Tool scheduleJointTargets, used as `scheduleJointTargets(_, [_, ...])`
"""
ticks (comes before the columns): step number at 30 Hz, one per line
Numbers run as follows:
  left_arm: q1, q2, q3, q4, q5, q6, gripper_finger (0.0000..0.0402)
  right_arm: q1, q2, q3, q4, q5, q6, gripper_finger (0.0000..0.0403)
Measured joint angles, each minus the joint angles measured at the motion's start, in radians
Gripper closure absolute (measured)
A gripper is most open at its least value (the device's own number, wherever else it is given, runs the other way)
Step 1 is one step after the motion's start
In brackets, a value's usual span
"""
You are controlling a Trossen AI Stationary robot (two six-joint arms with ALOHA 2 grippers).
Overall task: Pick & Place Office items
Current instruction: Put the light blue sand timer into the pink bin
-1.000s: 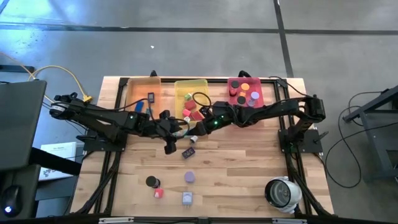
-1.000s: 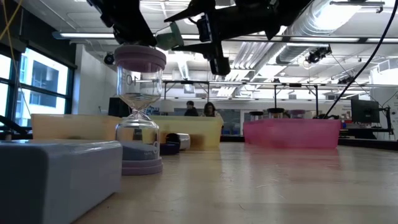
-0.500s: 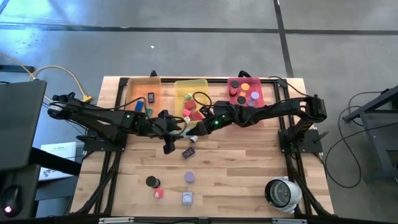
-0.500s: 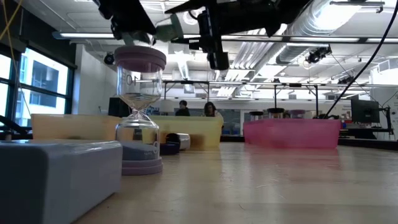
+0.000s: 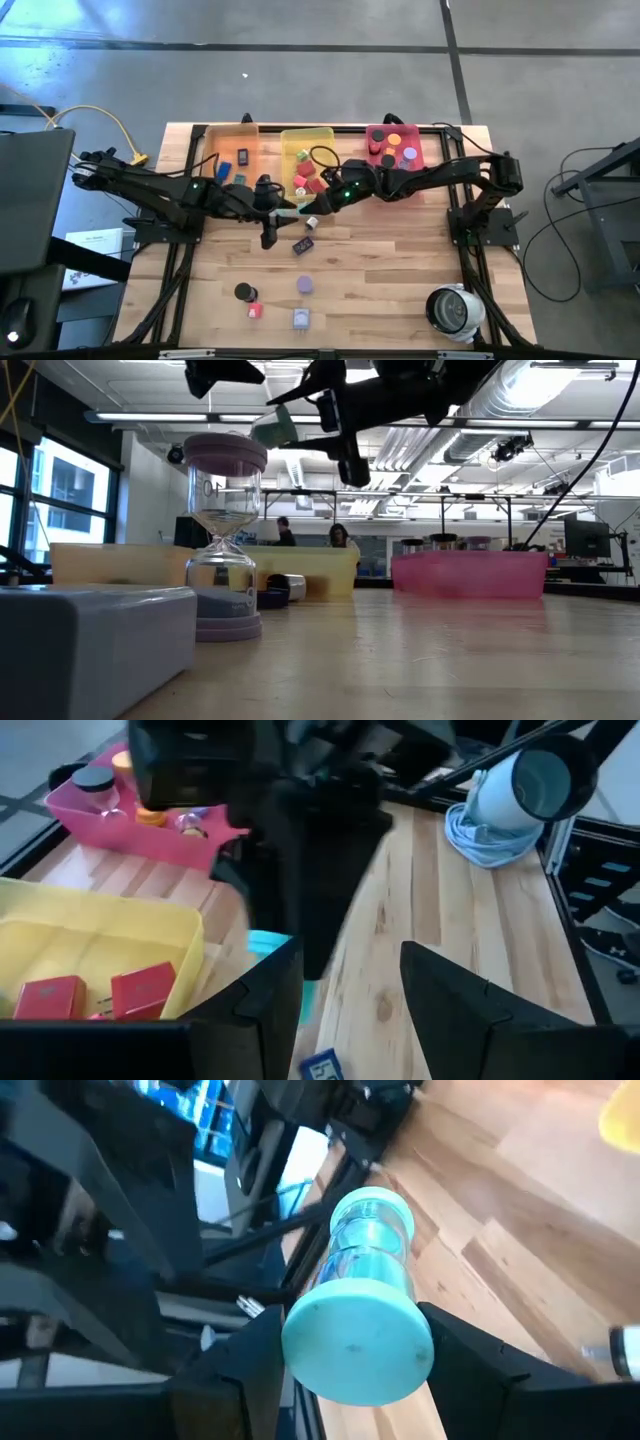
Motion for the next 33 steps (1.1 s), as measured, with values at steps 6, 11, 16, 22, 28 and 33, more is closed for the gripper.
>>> scheduleJointTargets(6, [0.000,-0.034,-0.001,0.028,-0.005,-0.008,0.0240,-0.014,-0.026,0.000,-0.032,-0.042,-0.041,0.0215])
scheduleJointTargets(11, [-0.011,-0.075,-0.001,0.026,-0.003,-0.010,0.0240,-0.034,-0.081,0.000,-0.125,-0.053,-0.105,0.0215])
scheduleJointTargets(16, [-0.037,-0.104,0.000,0.023,0.002,-0.015,0.0240,-0.054,-0.180,0.000,-0.280,-0.052,-0.215,0.0215])
scheduleJointTargets(22, [-0.075,-0.108,-0.001,0.004,0.002,-0.034,0.0240,-0.083,-0.348,0.000,-0.556,-0.020,-0.306,0.0215])
scheduleJointTargets(28, [-0.095,-0.108,-0.001,-0.032,0.002,-0.036,0.0239,-0.123,-0.534,0.000,-0.840,0.077,-0.333,0.0215])
scheduleJointTargets(33, [-0.102,-0.108,-0.001,-0.033,0.002,-0.036,0.0239,-0.175,-0.661,0.000,-1.126,0.166,-0.334,0.0215])
